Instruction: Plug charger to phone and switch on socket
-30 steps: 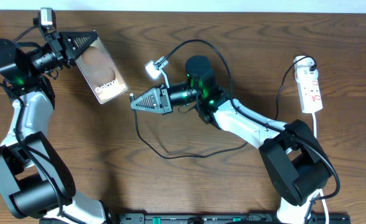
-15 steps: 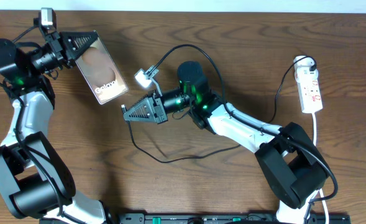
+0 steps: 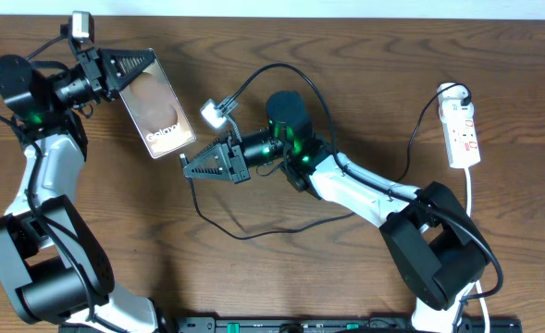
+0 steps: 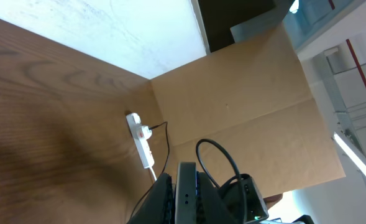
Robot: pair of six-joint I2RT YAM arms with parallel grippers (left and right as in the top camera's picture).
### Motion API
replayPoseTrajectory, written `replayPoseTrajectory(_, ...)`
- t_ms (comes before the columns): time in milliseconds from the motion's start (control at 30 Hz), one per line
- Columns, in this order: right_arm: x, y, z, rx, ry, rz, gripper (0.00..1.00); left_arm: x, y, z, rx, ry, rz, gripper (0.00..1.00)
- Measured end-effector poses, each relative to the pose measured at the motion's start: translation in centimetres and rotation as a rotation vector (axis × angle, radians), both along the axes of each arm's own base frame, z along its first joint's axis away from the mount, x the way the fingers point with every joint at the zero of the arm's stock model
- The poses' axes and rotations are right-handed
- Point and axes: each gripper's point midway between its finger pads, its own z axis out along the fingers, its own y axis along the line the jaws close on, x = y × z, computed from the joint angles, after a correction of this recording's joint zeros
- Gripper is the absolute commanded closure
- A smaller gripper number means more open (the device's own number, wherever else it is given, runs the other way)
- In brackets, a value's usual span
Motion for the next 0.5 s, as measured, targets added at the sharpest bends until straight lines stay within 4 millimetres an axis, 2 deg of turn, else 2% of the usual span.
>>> replayPoseTrajectory(500,0.15,0.02,-0.48,-0.012,-0.007,-0.01,0.99,-0.21,-0.08,-0.05,0.009,-0.012,-0.013,0.93)
